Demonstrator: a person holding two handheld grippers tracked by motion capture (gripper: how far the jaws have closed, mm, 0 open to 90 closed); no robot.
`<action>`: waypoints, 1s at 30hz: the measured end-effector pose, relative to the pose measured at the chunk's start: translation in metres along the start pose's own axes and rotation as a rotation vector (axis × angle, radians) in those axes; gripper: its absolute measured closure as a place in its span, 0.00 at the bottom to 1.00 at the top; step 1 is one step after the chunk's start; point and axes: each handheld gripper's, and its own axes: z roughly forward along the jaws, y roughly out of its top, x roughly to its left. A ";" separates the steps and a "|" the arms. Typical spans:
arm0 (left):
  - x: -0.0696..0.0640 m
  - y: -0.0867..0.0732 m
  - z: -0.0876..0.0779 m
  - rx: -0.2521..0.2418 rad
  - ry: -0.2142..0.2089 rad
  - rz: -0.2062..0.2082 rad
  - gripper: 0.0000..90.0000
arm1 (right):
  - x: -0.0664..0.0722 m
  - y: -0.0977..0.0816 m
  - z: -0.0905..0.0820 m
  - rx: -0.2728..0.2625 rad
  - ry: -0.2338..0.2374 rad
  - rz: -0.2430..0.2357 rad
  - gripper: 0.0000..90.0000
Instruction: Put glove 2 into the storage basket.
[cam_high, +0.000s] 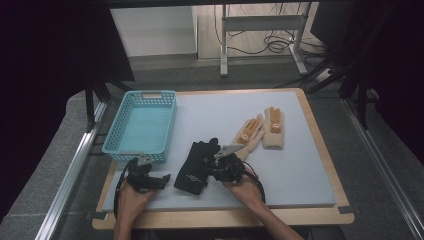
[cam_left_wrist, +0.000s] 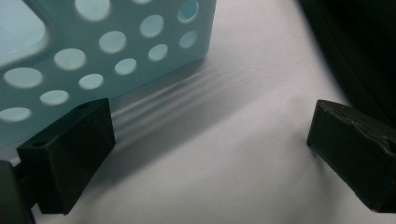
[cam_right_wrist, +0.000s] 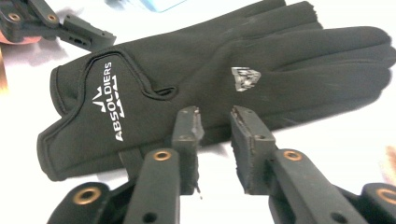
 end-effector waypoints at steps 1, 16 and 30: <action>0.000 0.000 0.000 -0.002 0.001 -0.004 0.01 | -0.002 -0.001 -0.005 -0.003 -0.009 -0.002 0.70; 0.001 -0.001 0.000 -0.005 -0.004 -0.010 0.01 | -0.059 -0.043 -0.073 -0.020 -0.182 0.059 0.32; 0.000 -0.001 0.000 -0.006 -0.004 -0.011 0.02 | -0.105 -0.097 -0.112 -0.012 -0.362 0.150 0.23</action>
